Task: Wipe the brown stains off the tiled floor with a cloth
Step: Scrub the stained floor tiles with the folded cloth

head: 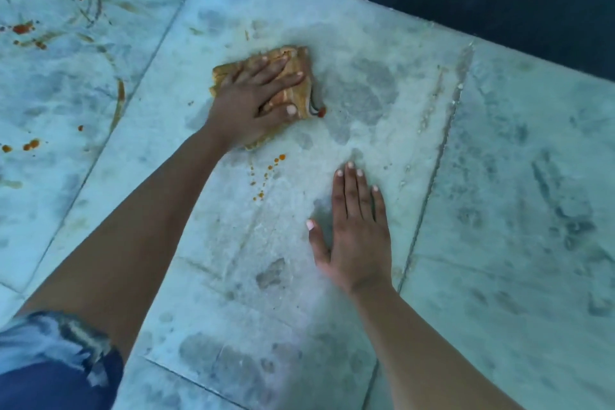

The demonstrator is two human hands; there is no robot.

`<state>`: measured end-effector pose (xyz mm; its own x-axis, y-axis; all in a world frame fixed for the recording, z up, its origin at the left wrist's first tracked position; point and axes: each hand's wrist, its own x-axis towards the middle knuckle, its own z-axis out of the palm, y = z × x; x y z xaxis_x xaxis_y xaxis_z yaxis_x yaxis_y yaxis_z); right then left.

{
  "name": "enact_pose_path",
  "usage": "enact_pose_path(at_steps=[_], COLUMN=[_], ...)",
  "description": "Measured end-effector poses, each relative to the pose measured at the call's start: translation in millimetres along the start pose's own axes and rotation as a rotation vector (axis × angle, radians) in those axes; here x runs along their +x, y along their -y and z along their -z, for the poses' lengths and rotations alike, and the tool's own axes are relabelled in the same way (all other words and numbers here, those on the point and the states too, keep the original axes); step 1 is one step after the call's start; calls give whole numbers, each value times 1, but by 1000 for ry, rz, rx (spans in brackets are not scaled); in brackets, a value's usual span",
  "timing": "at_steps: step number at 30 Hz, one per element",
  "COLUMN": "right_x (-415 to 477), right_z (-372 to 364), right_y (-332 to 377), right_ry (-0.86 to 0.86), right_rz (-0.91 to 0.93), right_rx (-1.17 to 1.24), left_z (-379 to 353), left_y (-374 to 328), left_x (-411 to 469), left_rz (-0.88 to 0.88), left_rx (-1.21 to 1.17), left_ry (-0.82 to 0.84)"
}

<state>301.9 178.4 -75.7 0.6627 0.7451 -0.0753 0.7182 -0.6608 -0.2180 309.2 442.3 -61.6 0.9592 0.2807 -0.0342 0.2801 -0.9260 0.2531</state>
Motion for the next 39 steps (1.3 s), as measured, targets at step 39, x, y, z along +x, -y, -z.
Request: enact_pose_path(at_steps=[39], right_x=[-1], right_z=[-5], right_y=[0], right_ry=[-43], right_rz=[-17], right_rx=[27], left_z=[0], left_y=[-28], left_x=[42], left_rz=[196], left_rx=[18], left_ry=[24])
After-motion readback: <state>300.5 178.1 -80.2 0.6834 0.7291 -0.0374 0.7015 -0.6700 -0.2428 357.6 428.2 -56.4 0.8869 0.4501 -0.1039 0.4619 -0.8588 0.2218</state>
